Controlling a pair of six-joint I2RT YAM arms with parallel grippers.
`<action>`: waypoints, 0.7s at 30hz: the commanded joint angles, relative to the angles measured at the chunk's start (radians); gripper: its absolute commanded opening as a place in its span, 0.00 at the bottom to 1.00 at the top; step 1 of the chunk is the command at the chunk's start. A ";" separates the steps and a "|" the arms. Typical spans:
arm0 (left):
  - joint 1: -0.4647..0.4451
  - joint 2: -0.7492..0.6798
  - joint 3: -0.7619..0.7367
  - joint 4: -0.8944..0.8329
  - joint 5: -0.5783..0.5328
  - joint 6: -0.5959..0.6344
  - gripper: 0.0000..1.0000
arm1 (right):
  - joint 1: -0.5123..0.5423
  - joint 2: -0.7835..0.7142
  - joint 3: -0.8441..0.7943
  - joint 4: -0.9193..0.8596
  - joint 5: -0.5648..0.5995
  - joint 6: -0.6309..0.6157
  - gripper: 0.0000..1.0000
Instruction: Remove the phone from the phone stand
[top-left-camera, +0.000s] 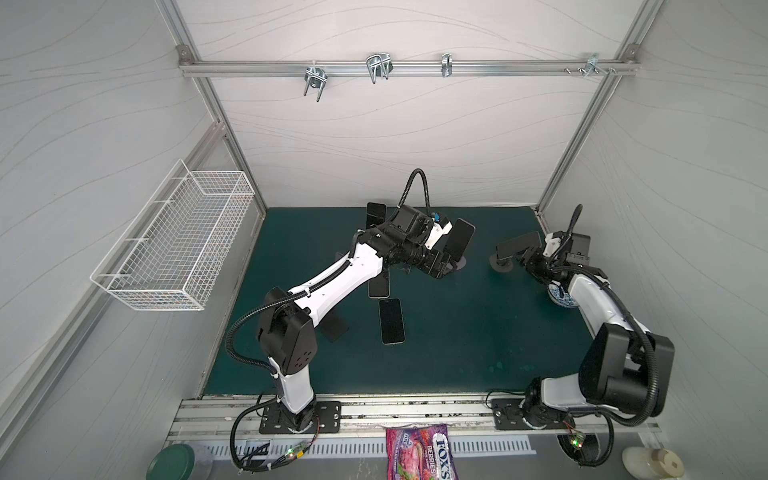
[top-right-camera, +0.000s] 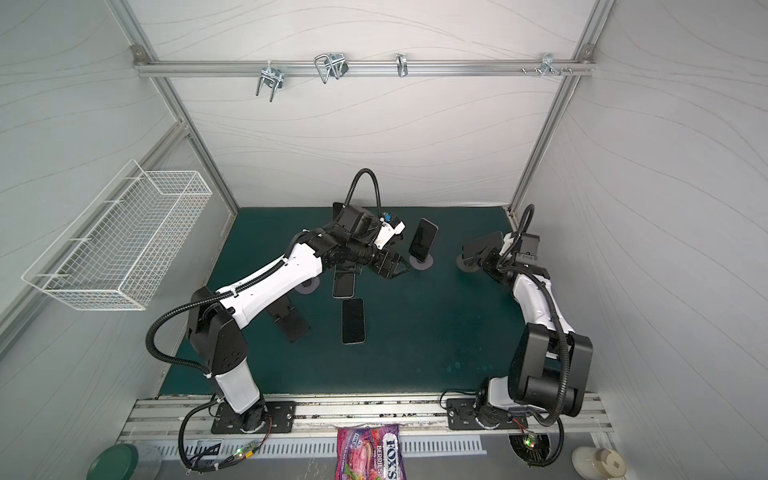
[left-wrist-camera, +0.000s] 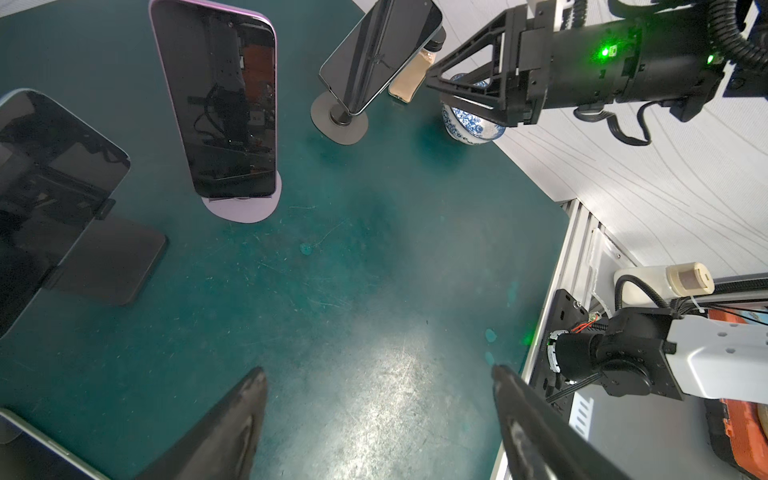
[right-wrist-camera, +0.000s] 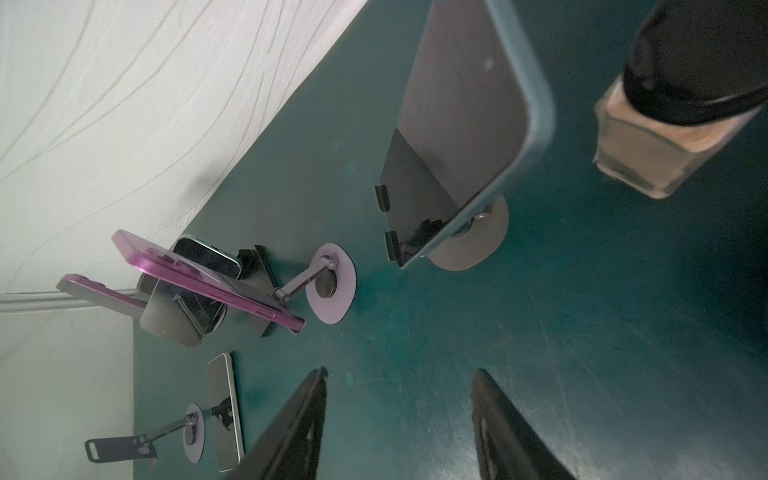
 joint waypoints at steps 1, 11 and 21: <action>-0.003 0.011 0.010 0.037 0.015 0.007 0.86 | 0.009 0.036 0.012 0.031 0.070 0.019 0.57; -0.003 0.021 -0.003 0.041 0.019 0.012 0.86 | 0.073 0.092 -0.016 0.087 0.093 0.037 0.53; -0.003 0.030 -0.012 0.044 0.026 0.013 0.85 | 0.189 0.150 -0.018 0.099 0.236 0.040 0.48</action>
